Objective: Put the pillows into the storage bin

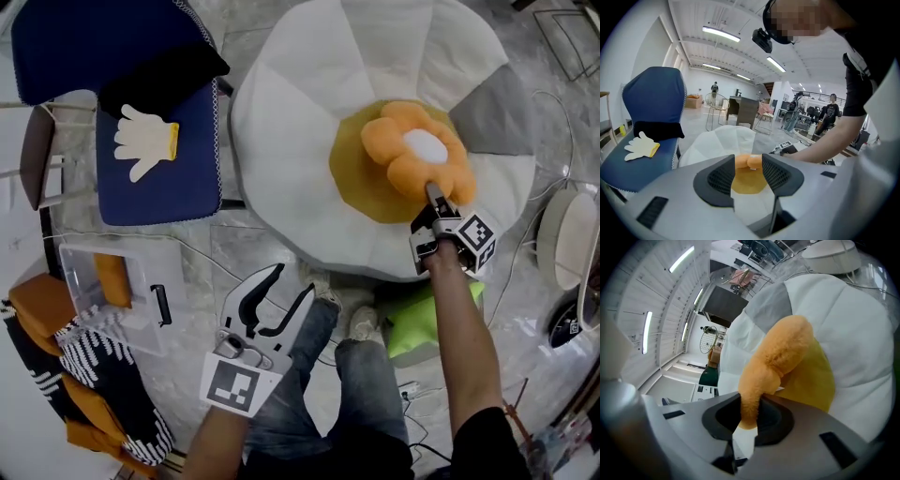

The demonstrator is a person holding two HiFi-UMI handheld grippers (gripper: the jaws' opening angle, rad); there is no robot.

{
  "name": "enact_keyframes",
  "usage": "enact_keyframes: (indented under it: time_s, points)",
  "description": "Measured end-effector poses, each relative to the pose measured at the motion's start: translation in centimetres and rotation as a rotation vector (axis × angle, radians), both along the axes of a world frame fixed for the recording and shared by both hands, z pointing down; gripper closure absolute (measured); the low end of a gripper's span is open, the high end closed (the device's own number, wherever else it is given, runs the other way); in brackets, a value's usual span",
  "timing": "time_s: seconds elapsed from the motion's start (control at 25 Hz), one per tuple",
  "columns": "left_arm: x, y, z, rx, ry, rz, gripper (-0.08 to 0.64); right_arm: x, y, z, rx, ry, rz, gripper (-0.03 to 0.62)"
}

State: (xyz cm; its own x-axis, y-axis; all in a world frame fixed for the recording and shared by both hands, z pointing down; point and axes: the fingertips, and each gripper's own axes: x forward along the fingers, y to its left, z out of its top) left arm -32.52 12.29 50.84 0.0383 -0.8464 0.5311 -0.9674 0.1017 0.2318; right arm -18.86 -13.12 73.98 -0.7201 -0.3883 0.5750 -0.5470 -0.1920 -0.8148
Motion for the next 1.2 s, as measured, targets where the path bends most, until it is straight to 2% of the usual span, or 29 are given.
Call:
enact_keyframes:
  time_s: [0.12,0.36,0.56,0.76,1.0,1.2]
  points:
    - [1.5,-0.6,-0.9,-0.024,0.027,0.021,0.364,1.1,2.0,-3.0,-0.003,-0.019,-0.038,0.529]
    - [5.0,-2.8,-1.9,-0.036,0.030,0.091,0.364,4.2,6.0,-8.5,0.009,-0.040,-0.143,0.531]
    - [8.1,-3.9,-2.0,-0.050,0.026,0.134,0.364,8.0,9.2,-13.7,0.094,-0.048,-0.245,0.532]
    - [12.7,-4.7,-1.6,-0.065,-0.002,0.212,0.364,13.8,11.8,-18.4,0.181,-0.046,-0.302,0.532]
    - [19.2,-5.8,-0.6,-0.103,0.006,0.295,0.365,22.1,14.6,-22.4,0.309,0.060,-0.408,0.531]
    - [24.1,-6.3,-0.4,-0.125,0.035,0.395,0.367,29.9,18.0,-24.1,0.349,0.183,-0.415,0.531]
